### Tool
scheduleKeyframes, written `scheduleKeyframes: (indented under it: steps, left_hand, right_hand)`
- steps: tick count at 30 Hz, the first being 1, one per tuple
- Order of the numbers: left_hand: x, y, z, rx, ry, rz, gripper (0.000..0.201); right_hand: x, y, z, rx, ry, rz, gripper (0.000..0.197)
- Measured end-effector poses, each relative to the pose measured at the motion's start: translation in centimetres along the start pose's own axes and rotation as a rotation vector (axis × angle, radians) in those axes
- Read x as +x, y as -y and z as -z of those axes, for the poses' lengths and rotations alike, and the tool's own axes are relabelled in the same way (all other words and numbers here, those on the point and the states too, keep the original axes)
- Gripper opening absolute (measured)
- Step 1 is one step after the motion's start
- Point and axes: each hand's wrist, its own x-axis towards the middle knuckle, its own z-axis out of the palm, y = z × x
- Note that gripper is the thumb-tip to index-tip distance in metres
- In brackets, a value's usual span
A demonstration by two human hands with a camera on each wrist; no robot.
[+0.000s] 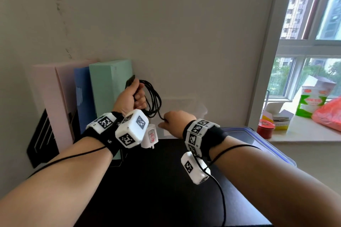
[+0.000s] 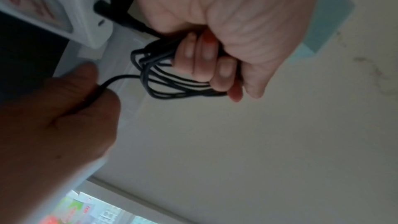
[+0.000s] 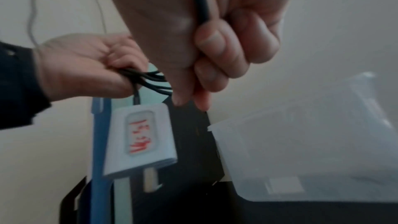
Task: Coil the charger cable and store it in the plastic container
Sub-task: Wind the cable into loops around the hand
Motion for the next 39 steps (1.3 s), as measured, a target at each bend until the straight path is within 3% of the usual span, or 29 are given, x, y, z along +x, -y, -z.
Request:
scheduleKeyframes:
  steps: [4, 8, 12, 14, 16, 20, 26, 30, 39]
  left_hand:
    - [-0.2, 0.9, -1.0, 0.207, 0.107, 0.023, 0.016]
    - [-0.9, 1.9, -1.5, 0.424, 0.187, -0.019, 0.024]
    - [-0.9, 2.0, -1.7, 0.535, 0.219, -0.073, 0.024]
    - [-1.1, 2.1, -1.8, 0.619, 0.223, -0.104, 0.025]
    - [-1.5, 2.2, -1.9, 0.756, 0.26, -0.122, 0.028]
    - [-1.9, 1.8, -2.2, 0.989, 0.32, -0.145, 0.026]
    - [-1.8, 1.2, -3.1, 1.158, 0.254, -0.233, 0.023]
    - [-1.9, 1.5, -3.5, 1.252, 0.261, -0.176, 0.015]
    - [-2.5, 1.4, -3.9, 1.37, 0.368, 0.009, 0.016]
  right_hand:
    - [-0.6, 1.3, 0.8, 0.001, 0.01, 0.172, 0.021]
    - [-0.7, 1.6, 2.0, 0.086, 0.206, 0.171, 0.044]
    - [-1.5, 0.8, 2.2, 0.597, 0.437, 0.058, 0.052]
    - [-1.9, 0.7, 2.0, 0.783, 0.485, -0.025, 0.054]
    - [-1.6, 0.8, 2.0, 0.739, 0.443, -0.044, 0.05]
    - [-0.6, 0.5, 2.0, 0.438, 0.197, 0.035, 0.038]
    - [-0.9, -0.2, 1.9, 0.589, 0.0, 0.047, 0.053]
    - [-1.1, -0.5, 2.7, 0.601, -0.131, 0.057, 0.035]
    - [-1.5, -0.9, 2.8, 0.6, -0.088, 0.088, 0.029]
